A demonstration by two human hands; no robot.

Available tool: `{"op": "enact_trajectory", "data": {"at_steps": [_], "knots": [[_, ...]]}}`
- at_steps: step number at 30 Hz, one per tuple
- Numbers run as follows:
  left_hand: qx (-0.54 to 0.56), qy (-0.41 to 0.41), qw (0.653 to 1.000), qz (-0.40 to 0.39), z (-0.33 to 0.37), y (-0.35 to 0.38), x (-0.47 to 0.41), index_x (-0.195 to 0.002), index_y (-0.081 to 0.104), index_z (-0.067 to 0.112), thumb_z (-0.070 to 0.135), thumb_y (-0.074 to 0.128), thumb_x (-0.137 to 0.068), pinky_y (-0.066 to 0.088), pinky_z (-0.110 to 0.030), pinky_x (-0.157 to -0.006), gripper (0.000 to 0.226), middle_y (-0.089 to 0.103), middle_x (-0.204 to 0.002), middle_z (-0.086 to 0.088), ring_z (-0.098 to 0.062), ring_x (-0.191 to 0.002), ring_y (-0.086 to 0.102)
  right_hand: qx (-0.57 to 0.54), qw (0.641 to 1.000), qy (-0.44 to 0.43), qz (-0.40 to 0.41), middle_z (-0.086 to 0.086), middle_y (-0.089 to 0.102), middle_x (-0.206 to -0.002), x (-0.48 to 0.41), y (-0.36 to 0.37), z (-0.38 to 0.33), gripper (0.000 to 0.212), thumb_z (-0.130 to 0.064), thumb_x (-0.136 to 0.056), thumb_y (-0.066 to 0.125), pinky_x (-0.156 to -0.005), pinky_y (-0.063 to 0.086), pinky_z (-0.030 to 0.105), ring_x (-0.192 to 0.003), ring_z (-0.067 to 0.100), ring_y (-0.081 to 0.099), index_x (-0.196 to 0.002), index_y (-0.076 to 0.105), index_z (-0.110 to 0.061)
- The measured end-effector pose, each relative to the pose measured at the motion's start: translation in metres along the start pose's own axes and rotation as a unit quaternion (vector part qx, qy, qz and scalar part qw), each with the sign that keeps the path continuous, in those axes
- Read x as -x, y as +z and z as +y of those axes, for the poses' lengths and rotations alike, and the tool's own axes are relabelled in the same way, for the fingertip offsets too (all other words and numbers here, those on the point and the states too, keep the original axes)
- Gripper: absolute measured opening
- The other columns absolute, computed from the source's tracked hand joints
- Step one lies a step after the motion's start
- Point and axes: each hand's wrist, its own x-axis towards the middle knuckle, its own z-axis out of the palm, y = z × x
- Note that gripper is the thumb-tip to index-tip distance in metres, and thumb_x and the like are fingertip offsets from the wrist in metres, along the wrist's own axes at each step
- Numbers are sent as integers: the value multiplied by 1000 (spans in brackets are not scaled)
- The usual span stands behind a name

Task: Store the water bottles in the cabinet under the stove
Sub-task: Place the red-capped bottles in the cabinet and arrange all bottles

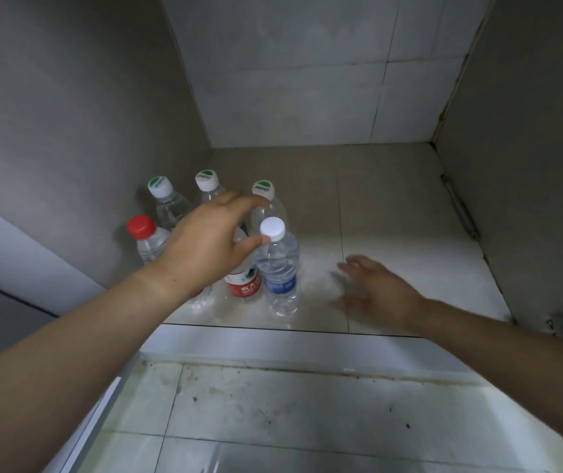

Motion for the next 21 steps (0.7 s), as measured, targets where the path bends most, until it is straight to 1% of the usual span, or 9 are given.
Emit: {"op": "enact_trajectory", "data": {"at_steps": [3, 5, 7, 9, 12, 14, 17, 19, 21], "knots": [[-18, -39, 999, 14, -23, -14, 5, -123, 55, 22, 35, 69, -77, 49, -39, -86, 50, 58, -122, -4, -25, -108, 56, -23, 991, -78, 109, 13, 40, -143, -21, -39, -32, 65, -38, -83, 63, -107, 27, 23, -131, 27, 41, -137, 40, -9], [-17, -61, 998, 8, -36, -16, 9, -123, 55, 24, 33, 70, -77, 48, -34, -86, 50, 57, -123, -2, -23, -108, 56, -24, 980, -137, 142, 15, 46, -138, -28, -60, -55, 62, -37, -83, 63, -104, 23, 15, -127, 26, 44, -134, 44, -6], [5, -76, 997, 2, -44, -14, 12, -120, 57, 22, 30, 72, -78, 43, -26, -81, 46, 59, -118, -2, -20, -104, 57, -36, 969, -180, 168, 12, 51, -132, -33, -72, -77, 59, -39, -82, 62, -98, 28, 12, -118, 19, 49, -131, 48, -10], [31, -87, 996, -3, -47, -8, 12, -117, 59, 20, 27, 72, -78, 40, -23, -77, 42, 63, -110, -3, -19, -97, 60, -62, 967, -188, 159, 7, 55, -123, -37, -75, -95, 51, -35, -82, 66, -89, 37, 14, -102, 10, 51, -127, 52, -13], [65, -97, 993, -24, -46, 2, 11, -117, 56, 18, 27, 71, -79, 49, -32, -78, 42, 67, -104, -5, -21, -92, 63, -79, 970, -174, 148, 6, 62, -109, -43, -73, -113, 37, -25, -80, 70, -81, 50, 28, -88, 10, 54, -114, 61, -13], [72, -102, 992, -28, -45, 5, 11, -115, 55, 16, 25, 68, -81, 49, -33, -74, 37, 67, -99, -7, -23, -89, 63, -86, 973, -161, 143, 6, 64, -104, -45, -74, -119, 35, -24, -77, 73, -80, 52, 35, -86, 14, 58, -108, 63, -13], [61, -105, 992, -35, -48, 3, 12, -118, 54, 15, 24, 64, -85, 47, -32, -74, 36, 66, -101, -8, -25, -91, 62, -101, 972, -159, 140, 5, 65, -107, -46, -74, -126, 36, -20, -74, 76, -84, 51, 30, -89, 12, 58, -108, 65, -12], [62, -112, 991, -40, -52, 0, 14, -120, 53, 16, 25, 63, -86, 49, -34, -76, 37, 66, -100, -8, -26, -90, 62, -83, 972, -161, 148, 7, 65, -112, -49, -72, -129, 36, -17, -77, 71, -86, 48, 26, -96, 17, 60, -112, 64, -11], [64, -116, 991, -38, -56, -3, 16, -120, 53, 16, 24, 63, -86, 50, -37, -77, 36, 66, -100, -8, -26, -91, 62, -59, 972, -162, 159, 11, 65, -114, -54, -72, -132, 35, -16, -82, 67, -87, 48, 29, -101, 24, 61, -115, 63, -9]]}}
